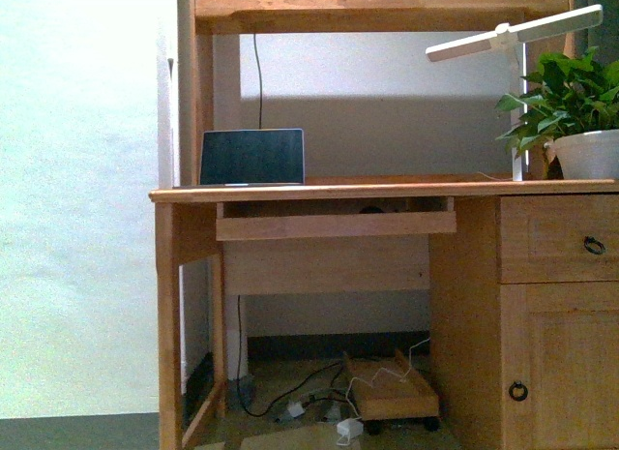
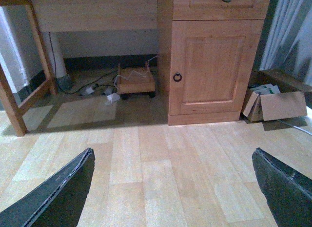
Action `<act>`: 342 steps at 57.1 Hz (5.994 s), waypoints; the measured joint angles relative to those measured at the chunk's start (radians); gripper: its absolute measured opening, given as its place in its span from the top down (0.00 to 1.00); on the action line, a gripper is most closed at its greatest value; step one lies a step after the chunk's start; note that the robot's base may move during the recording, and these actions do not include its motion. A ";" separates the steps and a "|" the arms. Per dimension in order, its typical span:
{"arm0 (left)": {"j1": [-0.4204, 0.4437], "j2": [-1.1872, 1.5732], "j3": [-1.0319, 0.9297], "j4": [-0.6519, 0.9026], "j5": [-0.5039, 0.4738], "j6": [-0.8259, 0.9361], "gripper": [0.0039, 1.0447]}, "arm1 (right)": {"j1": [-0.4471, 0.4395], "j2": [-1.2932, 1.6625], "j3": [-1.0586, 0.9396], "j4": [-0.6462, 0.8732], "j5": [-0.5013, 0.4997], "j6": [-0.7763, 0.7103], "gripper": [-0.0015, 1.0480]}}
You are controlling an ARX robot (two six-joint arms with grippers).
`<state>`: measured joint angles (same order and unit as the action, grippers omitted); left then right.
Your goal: Place mouse
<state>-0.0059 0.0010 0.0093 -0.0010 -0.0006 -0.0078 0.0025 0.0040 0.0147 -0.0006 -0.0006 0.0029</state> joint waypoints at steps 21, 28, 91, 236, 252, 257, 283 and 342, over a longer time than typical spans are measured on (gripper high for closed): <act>0.000 0.000 0.000 0.000 0.000 0.000 0.07 | 0.000 0.000 0.000 0.000 0.000 0.000 0.07; 0.000 0.000 0.000 0.000 0.000 0.000 0.07 | 0.000 0.000 0.000 0.000 0.000 0.000 0.07; 0.000 0.000 0.000 0.000 0.000 0.000 0.07 | 0.000 0.000 0.000 0.000 0.000 0.000 0.07; 0.003 0.011 0.007 -0.024 0.013 -0.013 0.07 | 0.000 0.000 0.000 0.000 0.000 0.000 0.07; -0.029 0.452 0.060 0.099 0.080 0.054 0.07 | 0.000 0.000 0.000 0.000 0.000 0.000 0.07; -0.014 0.655 0.068 0.300 0.087 0.203 0.07 | 0.000 0.000 0.000 0.000 0.000 0.000 0.07; -0.034 1.769 0.462 1.223 0.255 1.254 0.07 | 0.000 0.000 0.000 0.000 0.000 0.000 0.07; -0.035 2.238 1.118 0.946 0.449 1.660 0.07 | 0.000 0.000 0.000 0.000 0.000 0.000 0.07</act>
<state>-0.0406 2.2387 1.1275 0.9447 0.4484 1.6524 0.0021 0.0040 0.0147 -0.0006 -0.0006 0.0029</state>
